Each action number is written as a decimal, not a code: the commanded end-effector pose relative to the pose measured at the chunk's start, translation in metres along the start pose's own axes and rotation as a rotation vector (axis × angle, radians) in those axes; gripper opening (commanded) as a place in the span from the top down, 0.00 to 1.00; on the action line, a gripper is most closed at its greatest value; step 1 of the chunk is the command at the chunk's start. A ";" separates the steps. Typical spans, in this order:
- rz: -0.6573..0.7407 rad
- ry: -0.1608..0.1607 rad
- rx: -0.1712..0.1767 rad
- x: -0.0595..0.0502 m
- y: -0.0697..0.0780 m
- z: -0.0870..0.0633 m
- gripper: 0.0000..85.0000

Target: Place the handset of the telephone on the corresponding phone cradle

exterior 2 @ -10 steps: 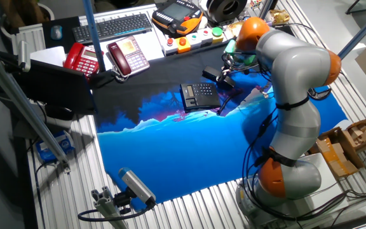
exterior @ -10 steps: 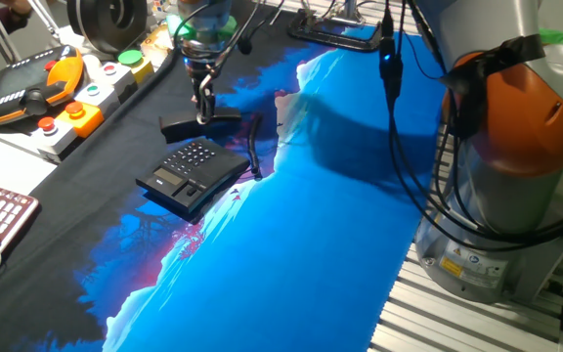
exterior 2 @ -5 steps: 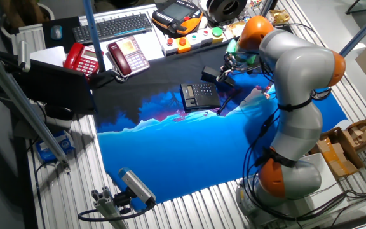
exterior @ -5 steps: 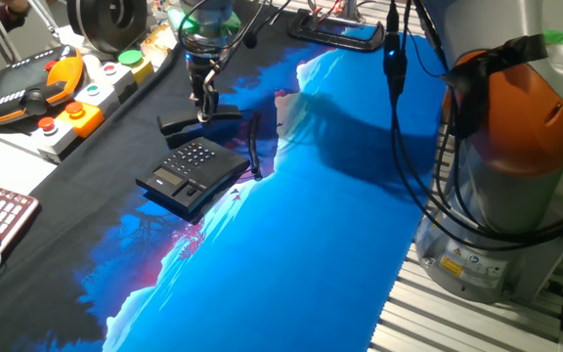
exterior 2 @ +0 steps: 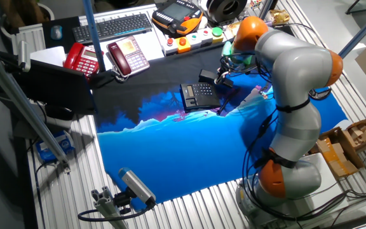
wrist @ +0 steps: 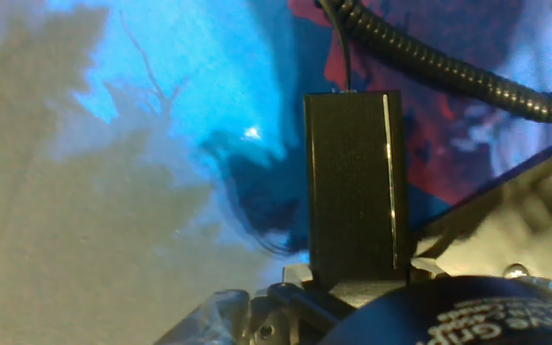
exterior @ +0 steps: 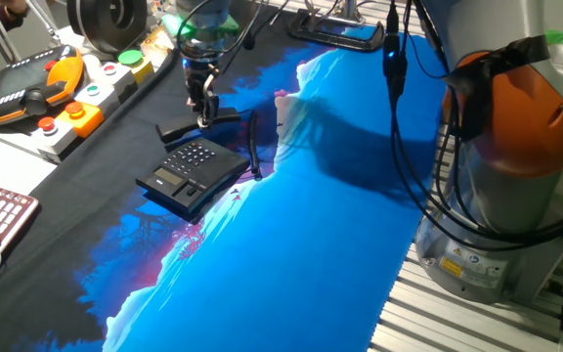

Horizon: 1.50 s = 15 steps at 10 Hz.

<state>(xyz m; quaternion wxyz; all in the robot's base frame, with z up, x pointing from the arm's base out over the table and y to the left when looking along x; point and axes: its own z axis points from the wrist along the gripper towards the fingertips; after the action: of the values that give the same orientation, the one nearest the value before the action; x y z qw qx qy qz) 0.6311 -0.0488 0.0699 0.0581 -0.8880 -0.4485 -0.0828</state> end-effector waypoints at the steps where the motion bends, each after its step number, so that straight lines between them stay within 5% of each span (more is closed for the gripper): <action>1: 0.003 0.013 0.006 -0.001 -0.001 -0.002 0.99; 6: -0.010 0.026 0.002 -0.001 -0.001 -0.002 0.99; 11: -0.051 -0.054 -0.050 -0.001 0.000 -0.002 0.99; 13: -0.088 -0.041 -0.083 -0.001 0.000 -0.002 0.99; 15: -0.087 -0.022 -0.076 -0.001 0.000 -0.002 0.99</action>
<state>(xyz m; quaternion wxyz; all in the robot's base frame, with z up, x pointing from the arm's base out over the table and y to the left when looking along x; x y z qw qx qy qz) 0.6304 -0.0498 0.0714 0.0189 -0.8708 -0.4825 -0.0924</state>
